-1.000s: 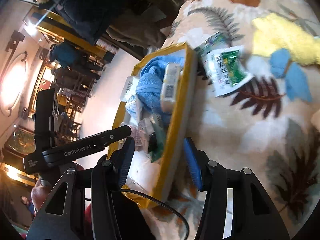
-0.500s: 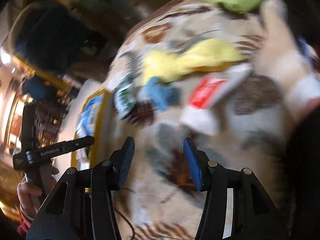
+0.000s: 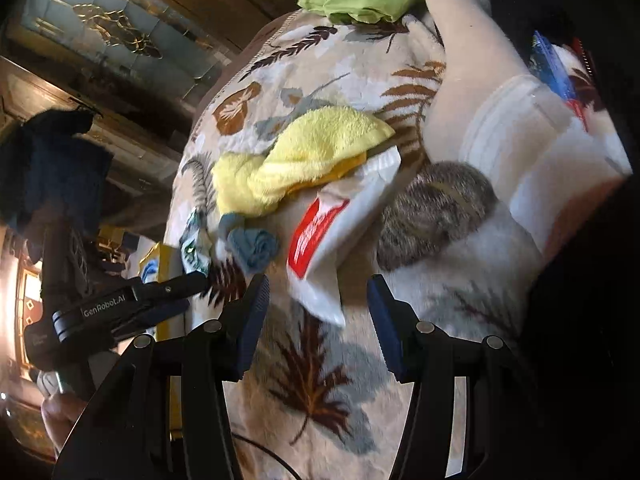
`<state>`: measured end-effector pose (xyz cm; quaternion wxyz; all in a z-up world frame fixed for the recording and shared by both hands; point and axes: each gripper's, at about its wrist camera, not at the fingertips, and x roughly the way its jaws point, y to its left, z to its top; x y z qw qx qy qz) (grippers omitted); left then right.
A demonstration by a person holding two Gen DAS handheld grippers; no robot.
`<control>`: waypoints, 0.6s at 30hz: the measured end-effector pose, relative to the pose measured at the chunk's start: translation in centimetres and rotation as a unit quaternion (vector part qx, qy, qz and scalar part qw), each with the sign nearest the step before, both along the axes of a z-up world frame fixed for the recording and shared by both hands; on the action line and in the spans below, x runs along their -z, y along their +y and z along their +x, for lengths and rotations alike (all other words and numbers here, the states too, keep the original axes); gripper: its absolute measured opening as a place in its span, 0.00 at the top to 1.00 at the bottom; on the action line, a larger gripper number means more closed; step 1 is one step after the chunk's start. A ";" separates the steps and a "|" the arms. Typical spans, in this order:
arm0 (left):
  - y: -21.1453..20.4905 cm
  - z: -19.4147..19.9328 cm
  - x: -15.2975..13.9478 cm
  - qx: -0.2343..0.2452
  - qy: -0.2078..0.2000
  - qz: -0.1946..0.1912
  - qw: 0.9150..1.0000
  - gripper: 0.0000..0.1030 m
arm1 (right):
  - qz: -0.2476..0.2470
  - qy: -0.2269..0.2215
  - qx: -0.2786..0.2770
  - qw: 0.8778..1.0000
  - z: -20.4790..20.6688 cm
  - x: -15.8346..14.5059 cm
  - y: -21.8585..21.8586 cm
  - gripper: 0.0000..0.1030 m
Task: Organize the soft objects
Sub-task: 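Move both open grippers back over the remaining pile, then grasp the blue rolled cloth with the left gripper while the right grasps the red-labelled white bag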
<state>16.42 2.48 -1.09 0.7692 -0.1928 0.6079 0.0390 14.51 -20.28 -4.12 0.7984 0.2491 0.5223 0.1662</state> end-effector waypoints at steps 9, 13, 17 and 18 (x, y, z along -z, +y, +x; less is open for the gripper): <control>-1.8 2.7 1.9 -0.010 0.015 0.007 1.000 0.28 | 0.024 0.050 0.045 0.997 2.6 2.7 -0.2 0.51; -2.1 3.5 2.6 -0.018 0.017 0.009 1.000 0.28 | 0.035 0.069 0.046 0.996 3.7 3.6 0.3 0.51; -2.2 4.4 3.4 -0.029 0.020 0.010 0.999 0.24 | 0.038 0.064 0.044 0.996 4.7 4.2 1.0 0.52; -2.3 4.6 3.3 -0.029 0.016 0.012 0.999 0.24 | 0.037 0.059 0.042 0.997 4.8 4.2 1.1 0.60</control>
